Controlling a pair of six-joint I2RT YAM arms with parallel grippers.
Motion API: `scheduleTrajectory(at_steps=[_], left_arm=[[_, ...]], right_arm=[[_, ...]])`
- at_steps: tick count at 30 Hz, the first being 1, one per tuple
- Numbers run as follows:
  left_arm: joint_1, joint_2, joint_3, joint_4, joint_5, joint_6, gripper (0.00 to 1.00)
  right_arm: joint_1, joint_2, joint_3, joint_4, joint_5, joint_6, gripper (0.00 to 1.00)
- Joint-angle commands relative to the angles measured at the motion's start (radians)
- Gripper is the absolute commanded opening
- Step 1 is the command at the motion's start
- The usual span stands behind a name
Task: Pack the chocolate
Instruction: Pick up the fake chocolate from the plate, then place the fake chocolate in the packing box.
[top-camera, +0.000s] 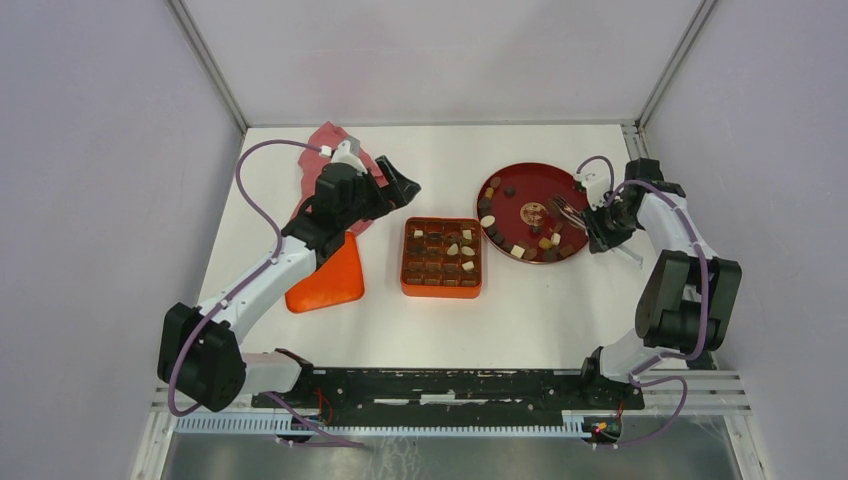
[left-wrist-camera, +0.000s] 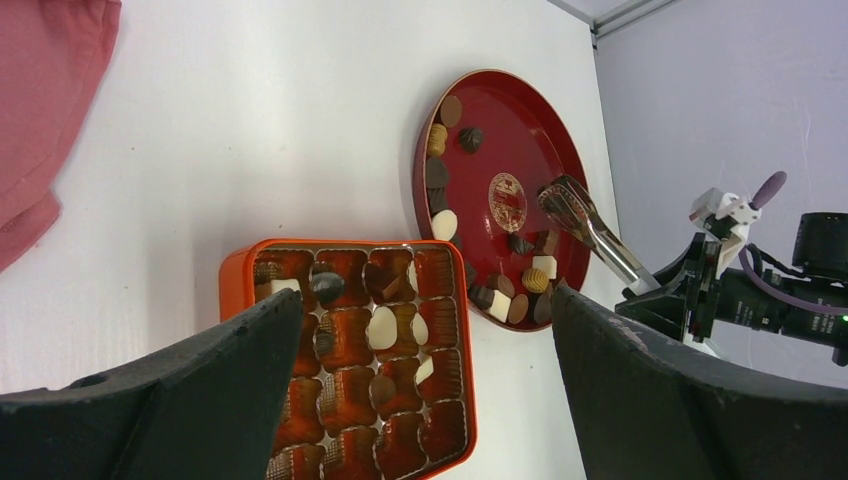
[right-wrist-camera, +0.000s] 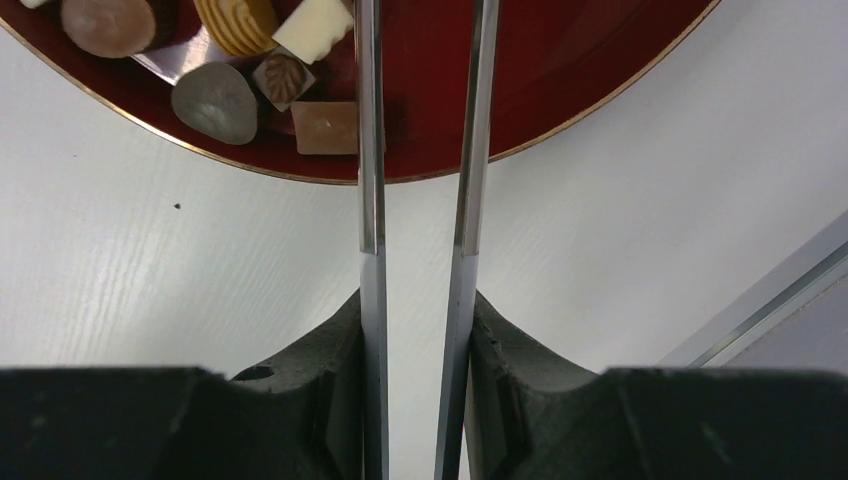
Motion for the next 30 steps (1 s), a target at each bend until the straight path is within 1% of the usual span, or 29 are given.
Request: scheduleTrajectory(at_steps=[1,4,9,13,16,21,25,30], left_arm=[[-0.001,-0.031,0.009,-0.017,-0.006,0.005,0.98],[0.000,-0.031,0.011,-0.028,-0.008,0.009,0.98],[-0.001,-0.027,0.018,-0.052,-0.012,0.023,0.98],[0.000,-0.021,0.023,-0.084,-0.022,0.043,0.98],[0.000,-0.022,0.018,-0.108,-0.031,0.047,0.98],[0.000,-0.029,0.001,-0.135,-0.046,0.048,0.98],[0.000,-0.034,-0.015,-0.146,-0.052,0.044,0.98],[0.000,-0.047,-0.044,-0.159,-0.052,0.037,0.98]], right_arm=[[-0.002,-0.063,0.046,0.029,-0.100,-0.009,0.00],[0.000,-0.081,0.042,0.026,-0.179,-0.030,0.00],[0.014,-0.113,0.039,-0.010,-0.390,-0.111,0.00],[0.079,-0.162,0.008,-0.029,-0.506,-0.190,0.00],[0.166,-0.182,-0.027,-0.051,-0.564,-0.243,0.00],[0.343,-0.214,-0.096,-0.018,-0.569,-0.262,0.00],[0.473,-0.217,-0.137,0.027,-0.516,-0.243,0.00],[0.589,-0.213,-0.174,0.120,-0.428,-0.171,0.00]])
